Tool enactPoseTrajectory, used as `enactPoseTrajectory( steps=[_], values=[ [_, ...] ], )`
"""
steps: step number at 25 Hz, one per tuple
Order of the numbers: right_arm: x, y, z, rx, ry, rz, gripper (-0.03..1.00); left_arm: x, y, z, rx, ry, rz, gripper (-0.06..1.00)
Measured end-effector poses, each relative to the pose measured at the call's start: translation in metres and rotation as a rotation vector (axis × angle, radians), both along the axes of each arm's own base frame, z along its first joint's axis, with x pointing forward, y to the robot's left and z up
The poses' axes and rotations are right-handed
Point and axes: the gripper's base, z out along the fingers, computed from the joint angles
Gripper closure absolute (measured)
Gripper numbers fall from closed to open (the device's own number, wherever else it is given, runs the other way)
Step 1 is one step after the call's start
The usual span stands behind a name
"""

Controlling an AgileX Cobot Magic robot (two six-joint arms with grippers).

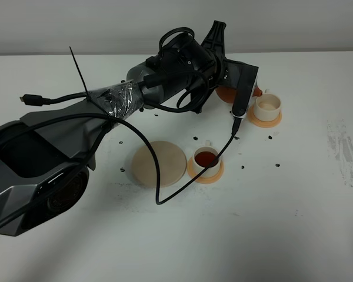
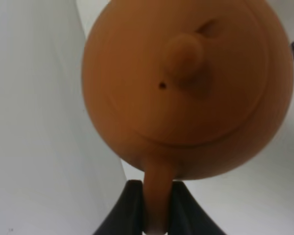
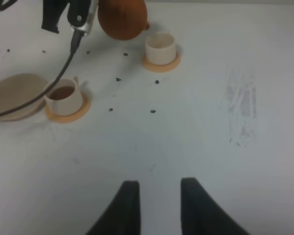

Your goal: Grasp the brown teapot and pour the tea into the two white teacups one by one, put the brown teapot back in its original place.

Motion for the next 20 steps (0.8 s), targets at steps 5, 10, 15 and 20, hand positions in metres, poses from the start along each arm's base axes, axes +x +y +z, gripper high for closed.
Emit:
enactPoseTrajectory(
  steps=[5,10,15,20],
  values=[
    [0.0,0.0,0.0,0.0,0.0,0.0,0.74,0.002,-0.0009,-0.0005,0.019,-0.041,-0.023,0.82],
    [0.0,0.0,0.0,0.0,0.0,0.0,0.74,0.0011,-0.0061,-0.0054,0.04,-0.073,-0.056,0.82],
    [0.0,0.0,0.0,0.0,0.0,0.0,0.74,0.002,-0.0082,-0.0065,0.048,-0.105,-0.08,0.82],
    [0.0,0.0,0.0,0.0,0.0,0.0,0.74,0.0028,-0.0091,-0.0059,0.055,-0.129,-0.096,0.82]
  ],
)
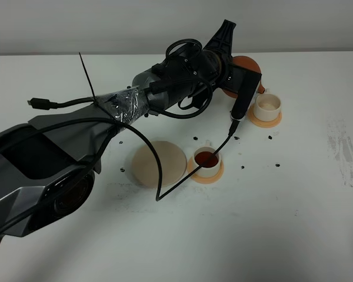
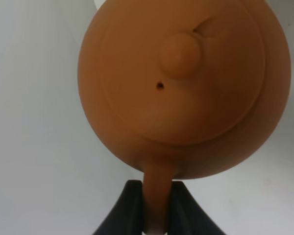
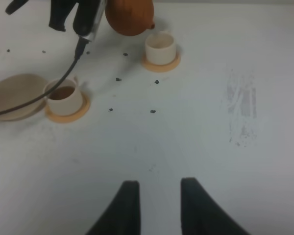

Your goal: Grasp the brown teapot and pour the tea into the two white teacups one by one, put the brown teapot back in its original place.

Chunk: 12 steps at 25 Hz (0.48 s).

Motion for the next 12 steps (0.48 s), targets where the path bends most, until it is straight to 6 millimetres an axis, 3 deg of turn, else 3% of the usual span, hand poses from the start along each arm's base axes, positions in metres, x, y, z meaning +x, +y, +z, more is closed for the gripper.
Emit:
enactPoseTrajectory(
  steps=[12],
  values=[
    [0.0,0.0,0.0,0.0,0.0,0.0,0.74,-0.002,-0.0064,0.0035,0.019,-0.059,-0.049,0.82]
  ],
)
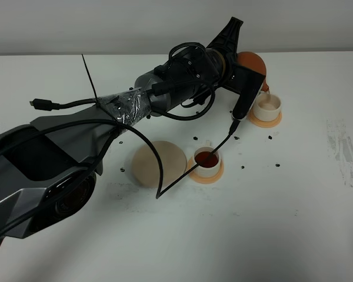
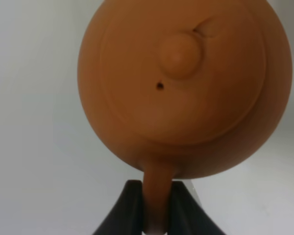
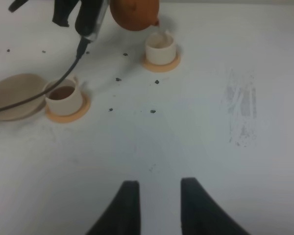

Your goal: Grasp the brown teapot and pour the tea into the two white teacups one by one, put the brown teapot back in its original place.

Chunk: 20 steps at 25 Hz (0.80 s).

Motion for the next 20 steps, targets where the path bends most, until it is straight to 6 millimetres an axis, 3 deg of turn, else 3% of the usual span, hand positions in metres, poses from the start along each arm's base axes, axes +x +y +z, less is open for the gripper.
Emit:
enactPoseTrajectory(
  steps=[20],
  values=[
    [0.0,0.0,0.0,0.0,0.0,0.0,0.74,-0.0032,-0.0052,0.0018,0.146,-0.096,-0.095,0.82]
  ],
)
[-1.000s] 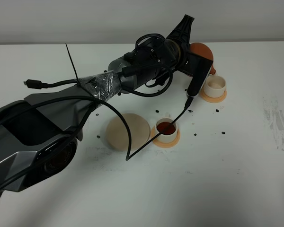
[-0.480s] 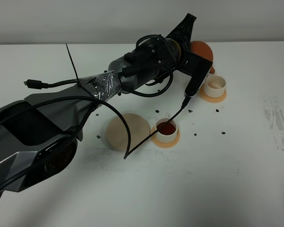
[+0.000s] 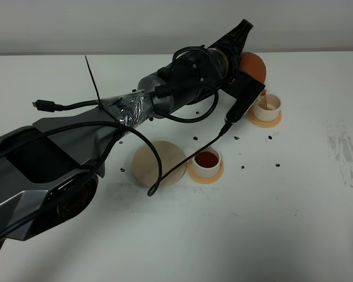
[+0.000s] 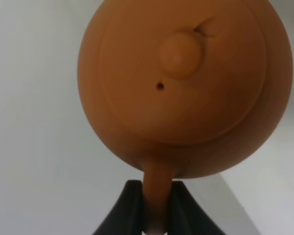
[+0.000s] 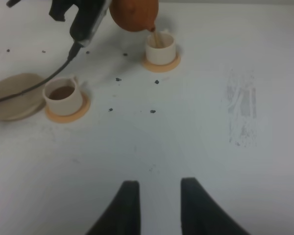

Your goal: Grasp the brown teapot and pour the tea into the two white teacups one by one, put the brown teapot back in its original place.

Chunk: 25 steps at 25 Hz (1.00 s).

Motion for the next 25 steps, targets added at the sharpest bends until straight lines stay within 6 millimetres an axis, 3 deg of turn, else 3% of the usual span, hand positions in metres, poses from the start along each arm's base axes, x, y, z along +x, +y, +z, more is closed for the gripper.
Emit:
enactPoseTrajectory(
  steps=[25],
  values=[
    [0.0,0.0,0.0,0.0,0.0,0.0,0.74,-0.0006,-0.0043,0.0042,0.064,-0.089,-0.063,0.82]
  ],
)
